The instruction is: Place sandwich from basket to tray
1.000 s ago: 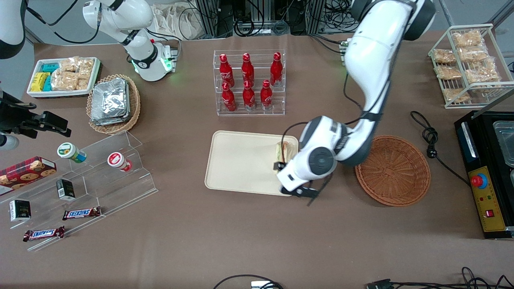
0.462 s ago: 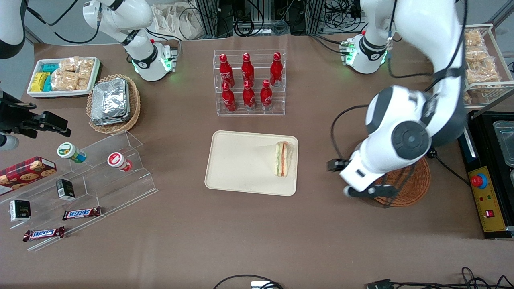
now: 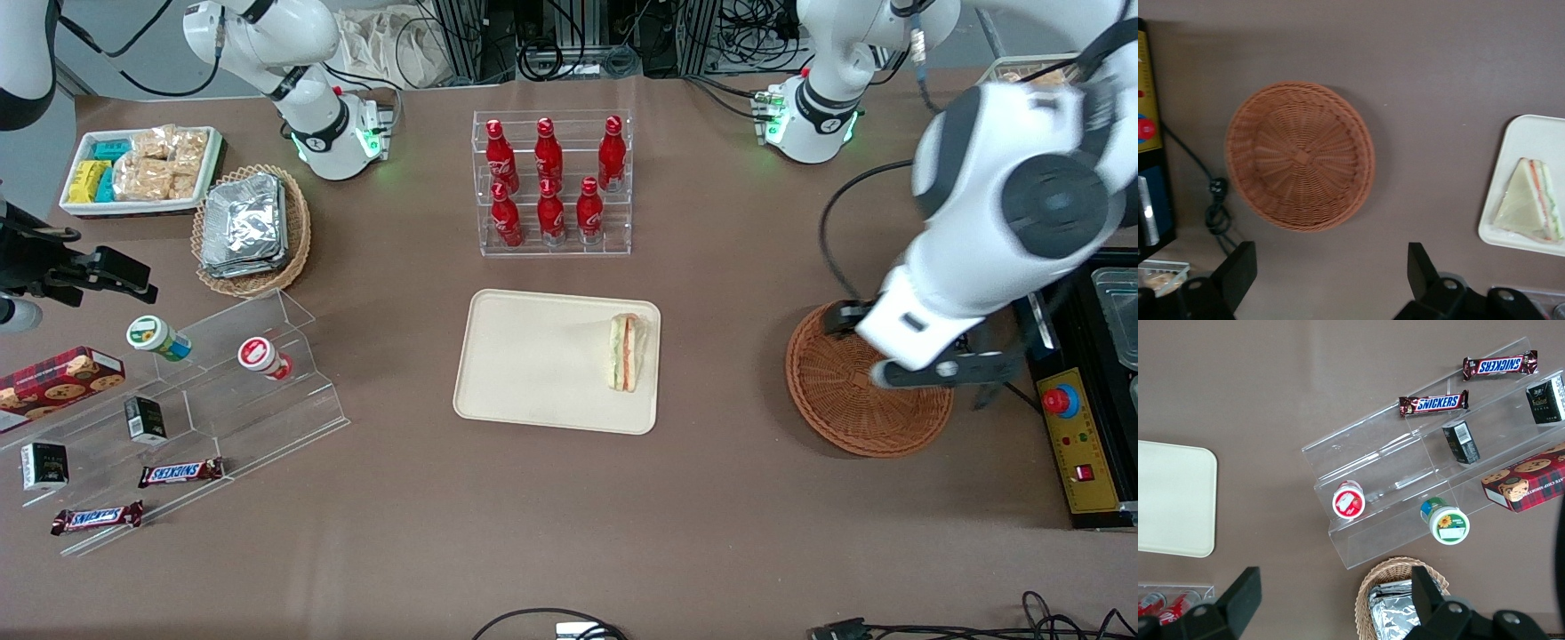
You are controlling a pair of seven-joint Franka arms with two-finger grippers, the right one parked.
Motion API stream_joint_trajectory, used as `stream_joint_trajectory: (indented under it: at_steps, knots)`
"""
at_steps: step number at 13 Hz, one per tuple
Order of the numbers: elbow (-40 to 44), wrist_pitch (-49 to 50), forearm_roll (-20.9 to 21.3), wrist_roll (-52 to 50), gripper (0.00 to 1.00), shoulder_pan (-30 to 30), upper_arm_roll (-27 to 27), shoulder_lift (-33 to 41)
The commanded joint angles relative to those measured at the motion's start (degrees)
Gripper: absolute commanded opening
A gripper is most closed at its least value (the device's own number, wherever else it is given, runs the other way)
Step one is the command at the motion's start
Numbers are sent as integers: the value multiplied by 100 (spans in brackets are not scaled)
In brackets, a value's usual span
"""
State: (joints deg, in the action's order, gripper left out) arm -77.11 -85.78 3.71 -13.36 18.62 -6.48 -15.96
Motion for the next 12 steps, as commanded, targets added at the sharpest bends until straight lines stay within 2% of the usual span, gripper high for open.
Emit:
stream_joint_trajectory:
  at_steps: [1,6,12]
  knots:
    - [-181,218,42,481,100,-436,50,462]
    - [-435,430,77,606,100,-806,50,761]
    - [-612,377,-2,597,100,-921,77,814]
